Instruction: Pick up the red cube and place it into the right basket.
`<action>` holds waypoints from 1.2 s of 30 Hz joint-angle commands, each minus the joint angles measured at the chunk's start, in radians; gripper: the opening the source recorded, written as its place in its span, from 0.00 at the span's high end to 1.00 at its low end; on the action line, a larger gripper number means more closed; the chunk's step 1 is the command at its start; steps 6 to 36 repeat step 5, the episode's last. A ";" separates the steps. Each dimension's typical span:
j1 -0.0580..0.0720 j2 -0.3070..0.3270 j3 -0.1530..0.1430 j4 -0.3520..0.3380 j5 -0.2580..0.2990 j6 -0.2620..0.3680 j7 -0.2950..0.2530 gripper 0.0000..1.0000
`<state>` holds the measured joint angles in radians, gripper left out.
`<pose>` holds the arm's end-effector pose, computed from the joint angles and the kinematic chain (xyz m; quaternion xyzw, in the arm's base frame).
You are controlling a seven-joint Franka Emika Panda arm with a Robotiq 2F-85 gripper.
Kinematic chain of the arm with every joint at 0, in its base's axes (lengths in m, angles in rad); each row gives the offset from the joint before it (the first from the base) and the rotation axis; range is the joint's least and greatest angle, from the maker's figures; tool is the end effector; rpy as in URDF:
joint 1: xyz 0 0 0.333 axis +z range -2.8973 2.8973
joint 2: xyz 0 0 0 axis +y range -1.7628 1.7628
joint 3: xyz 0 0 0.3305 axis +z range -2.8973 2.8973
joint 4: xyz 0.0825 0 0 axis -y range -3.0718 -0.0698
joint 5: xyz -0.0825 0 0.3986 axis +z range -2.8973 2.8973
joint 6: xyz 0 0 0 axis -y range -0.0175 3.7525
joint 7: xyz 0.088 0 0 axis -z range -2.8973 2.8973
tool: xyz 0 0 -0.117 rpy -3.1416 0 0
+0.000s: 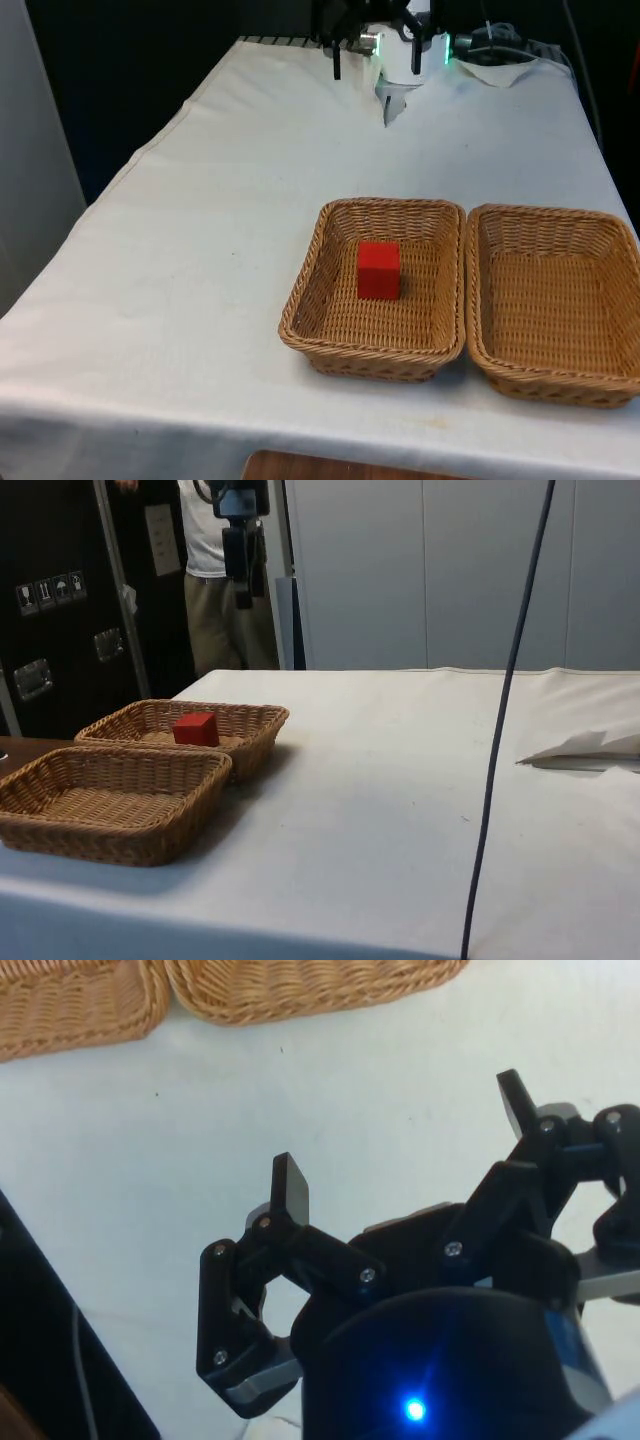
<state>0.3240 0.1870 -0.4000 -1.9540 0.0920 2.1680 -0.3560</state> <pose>0.6121 -0.0342 0.3907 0.9927 0.1185 0.0216 0.0023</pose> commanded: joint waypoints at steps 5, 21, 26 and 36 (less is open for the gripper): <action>0.003 -0.021 0.002 -0.017 -0.015 0.000 -0.001 0.00; 0.003 -0.021 0.002 -0.017 -0.015 0.000 -0.001 0.00; 0.003 -0.021 0.002 -0.017 -0.015 0.000 -0.001 0.00; 0.003 -0.021 0.002 -0.017 -0.015 0.000 -0.001 0.00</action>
